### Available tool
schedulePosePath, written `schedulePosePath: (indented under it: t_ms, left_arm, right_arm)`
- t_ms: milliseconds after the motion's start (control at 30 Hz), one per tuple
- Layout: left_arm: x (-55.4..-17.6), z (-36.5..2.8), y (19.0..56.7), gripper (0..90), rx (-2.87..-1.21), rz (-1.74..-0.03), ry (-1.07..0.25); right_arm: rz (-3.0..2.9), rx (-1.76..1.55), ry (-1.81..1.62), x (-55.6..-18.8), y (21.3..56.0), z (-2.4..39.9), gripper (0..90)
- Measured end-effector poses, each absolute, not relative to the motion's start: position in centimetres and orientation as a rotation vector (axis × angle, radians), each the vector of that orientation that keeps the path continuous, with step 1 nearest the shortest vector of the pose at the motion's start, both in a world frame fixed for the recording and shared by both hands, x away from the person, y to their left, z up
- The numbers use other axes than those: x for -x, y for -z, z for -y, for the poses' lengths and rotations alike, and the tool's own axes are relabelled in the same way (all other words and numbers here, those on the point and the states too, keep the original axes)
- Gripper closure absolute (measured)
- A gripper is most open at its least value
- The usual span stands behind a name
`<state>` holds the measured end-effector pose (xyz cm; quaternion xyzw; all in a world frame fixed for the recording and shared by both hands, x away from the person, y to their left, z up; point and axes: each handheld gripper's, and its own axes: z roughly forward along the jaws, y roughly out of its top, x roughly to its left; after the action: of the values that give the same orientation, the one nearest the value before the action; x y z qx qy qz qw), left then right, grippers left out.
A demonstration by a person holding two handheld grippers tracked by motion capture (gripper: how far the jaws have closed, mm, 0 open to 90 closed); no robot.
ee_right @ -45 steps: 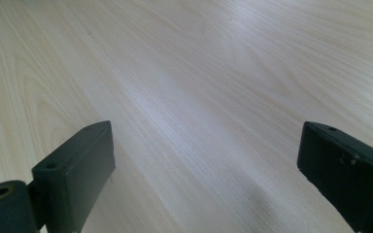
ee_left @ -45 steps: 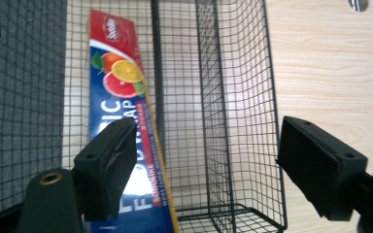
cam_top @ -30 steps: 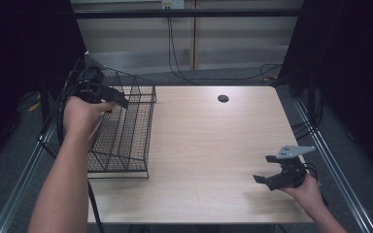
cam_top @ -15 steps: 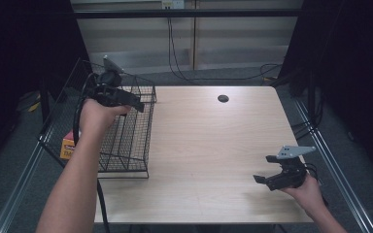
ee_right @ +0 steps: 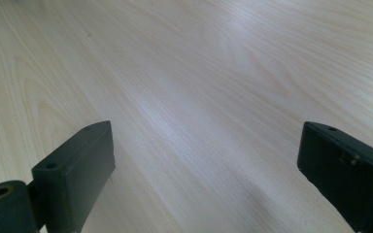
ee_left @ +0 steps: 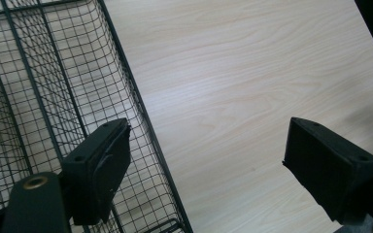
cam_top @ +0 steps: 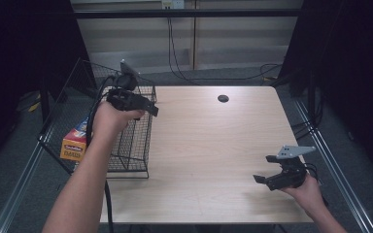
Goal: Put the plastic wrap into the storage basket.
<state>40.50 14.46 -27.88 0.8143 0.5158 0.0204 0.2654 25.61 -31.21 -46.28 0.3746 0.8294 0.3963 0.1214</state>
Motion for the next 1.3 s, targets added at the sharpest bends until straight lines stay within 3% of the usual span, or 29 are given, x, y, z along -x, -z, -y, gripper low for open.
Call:
schedulePosePath:
  t_ms: [1300]
  left_arm:
    - [-38.3, -9.4, 32.8, 8.5, -2.281, -1.153, 0.041]
  right_arm:
    - [-2.426, -1.092, -1.157, -25.6, 46.3, 31.1, 6.5]
